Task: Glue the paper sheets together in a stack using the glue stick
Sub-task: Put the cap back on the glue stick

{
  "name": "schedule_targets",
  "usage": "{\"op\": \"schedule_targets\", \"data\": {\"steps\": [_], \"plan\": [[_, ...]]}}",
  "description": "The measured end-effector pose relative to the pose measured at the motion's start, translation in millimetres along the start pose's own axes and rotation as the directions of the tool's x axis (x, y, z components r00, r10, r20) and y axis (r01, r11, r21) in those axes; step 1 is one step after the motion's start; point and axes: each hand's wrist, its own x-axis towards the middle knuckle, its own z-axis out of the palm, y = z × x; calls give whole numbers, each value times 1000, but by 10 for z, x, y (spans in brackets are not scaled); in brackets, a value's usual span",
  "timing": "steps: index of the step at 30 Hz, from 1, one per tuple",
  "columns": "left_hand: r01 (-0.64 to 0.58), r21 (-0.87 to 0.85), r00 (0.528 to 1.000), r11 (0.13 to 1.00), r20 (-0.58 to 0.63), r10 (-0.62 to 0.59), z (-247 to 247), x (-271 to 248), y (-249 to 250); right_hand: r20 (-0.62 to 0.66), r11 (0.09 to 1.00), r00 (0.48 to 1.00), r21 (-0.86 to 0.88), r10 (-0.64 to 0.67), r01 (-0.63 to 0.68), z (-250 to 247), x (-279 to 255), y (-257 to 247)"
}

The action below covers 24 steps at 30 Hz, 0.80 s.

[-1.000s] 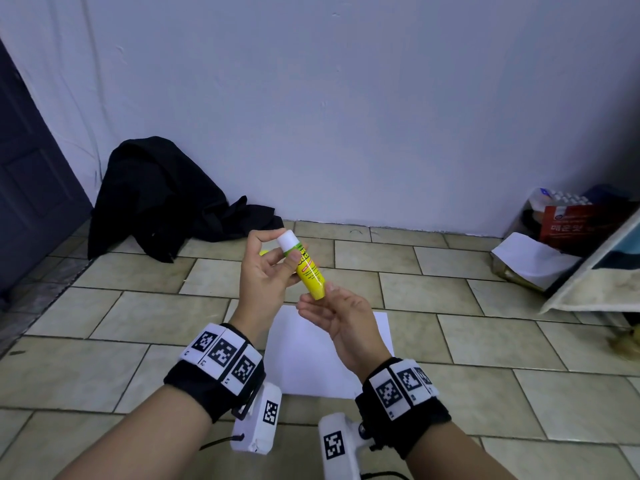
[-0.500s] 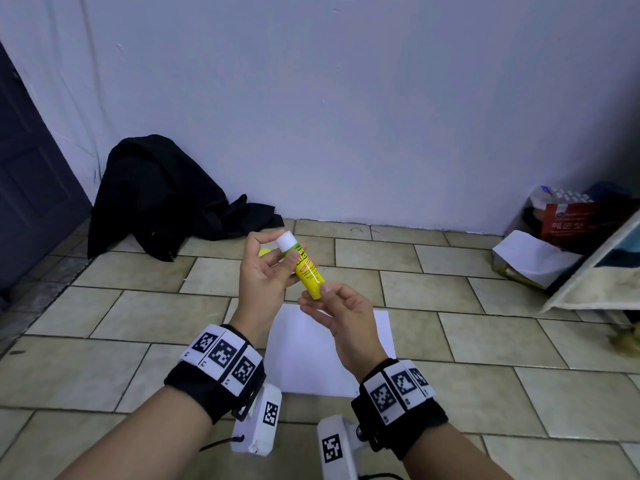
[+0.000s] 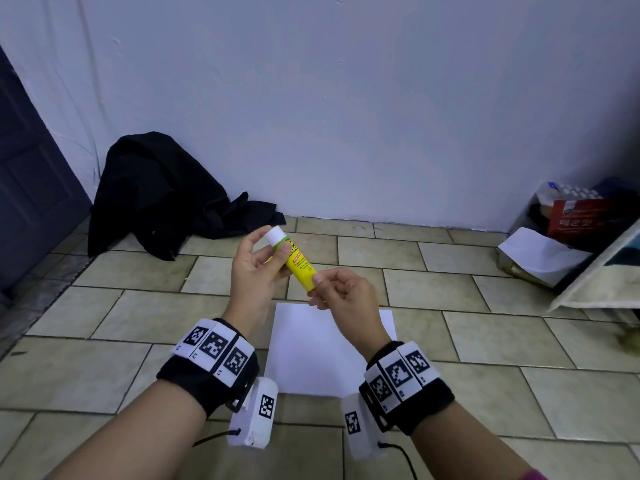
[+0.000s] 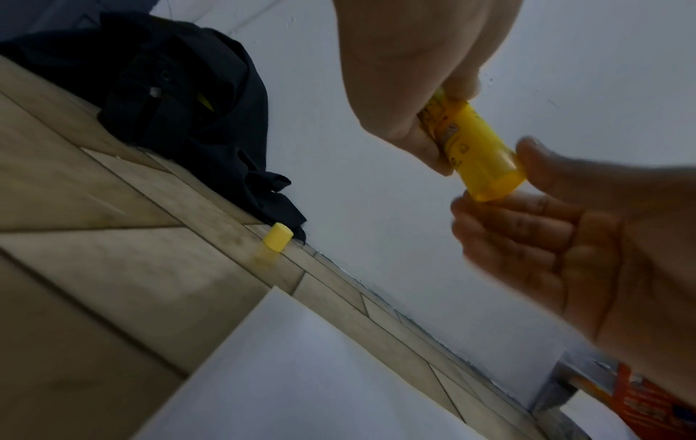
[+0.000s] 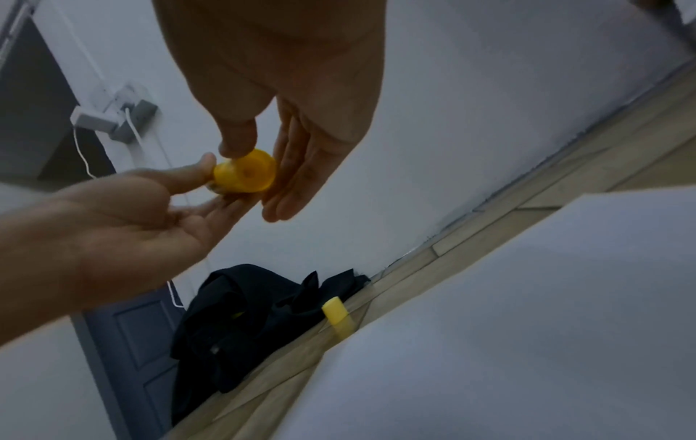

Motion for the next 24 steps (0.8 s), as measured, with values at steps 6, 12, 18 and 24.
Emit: {"op": "schedule_targets", "data": {"steps": [6,12,18,24], "plan": [[97,256,986,962,107,-128,-114,35,-33,136,740,987,-672,80,33,-295,510,58],[127,501,950,856,185,-250,-263,73,-87,444,248,863,-888,242,387,-248,958,20],[161,628,967,762,54,-249,-469,169,-178,604,57,740,-785,295,617,180,1349,116],[192,591,972,784,-5,-234,-614,237,-246,638,57,715,-756,286,652,572,1540,275]]}}
